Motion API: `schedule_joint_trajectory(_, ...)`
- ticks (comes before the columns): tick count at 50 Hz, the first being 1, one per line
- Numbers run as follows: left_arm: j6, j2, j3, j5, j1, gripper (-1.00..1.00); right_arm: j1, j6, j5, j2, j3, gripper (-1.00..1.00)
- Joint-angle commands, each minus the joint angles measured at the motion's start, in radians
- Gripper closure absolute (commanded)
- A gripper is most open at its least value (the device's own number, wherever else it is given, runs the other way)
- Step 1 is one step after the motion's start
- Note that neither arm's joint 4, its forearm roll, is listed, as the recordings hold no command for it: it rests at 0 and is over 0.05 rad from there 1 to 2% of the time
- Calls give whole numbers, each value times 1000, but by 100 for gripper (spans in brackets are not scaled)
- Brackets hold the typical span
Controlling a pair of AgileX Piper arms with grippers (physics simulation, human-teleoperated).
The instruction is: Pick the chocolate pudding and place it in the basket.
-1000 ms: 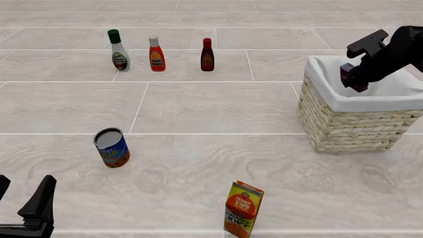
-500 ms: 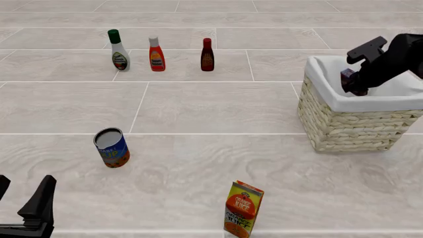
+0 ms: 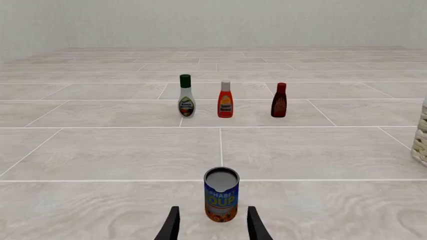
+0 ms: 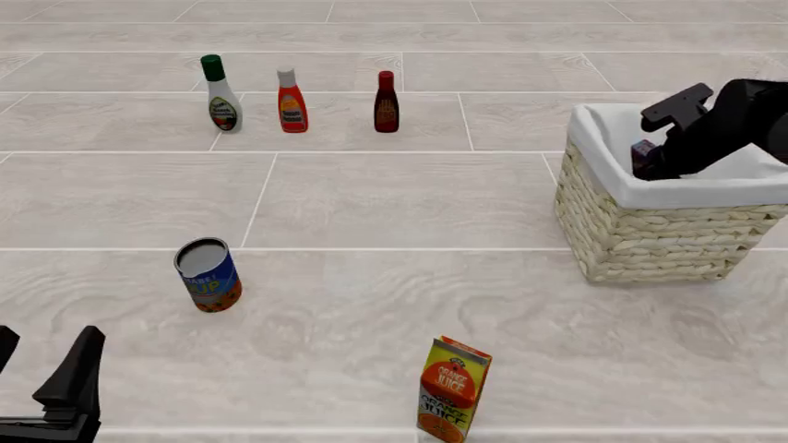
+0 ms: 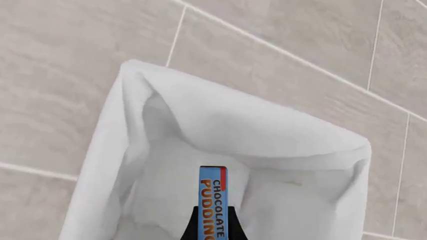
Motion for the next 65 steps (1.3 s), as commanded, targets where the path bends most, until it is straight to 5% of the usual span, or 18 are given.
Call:
schedule_joint_trajectory(1,-1,1,0,0,0,-100,-11,6,-12,8,9,100)
schedule_joint_trajectory(24,-1,1,0,-1,0,-100,-19,10,-8,13,-20,100)
schedule_joint_trajectory(25,-1,1,0,-1,0,-100,-21,5,-13,10,-16,-100)
schedule_joint_trajectory(65,-1,1,0,-1,0,-100,-6,26,20,-21,-67,-100)
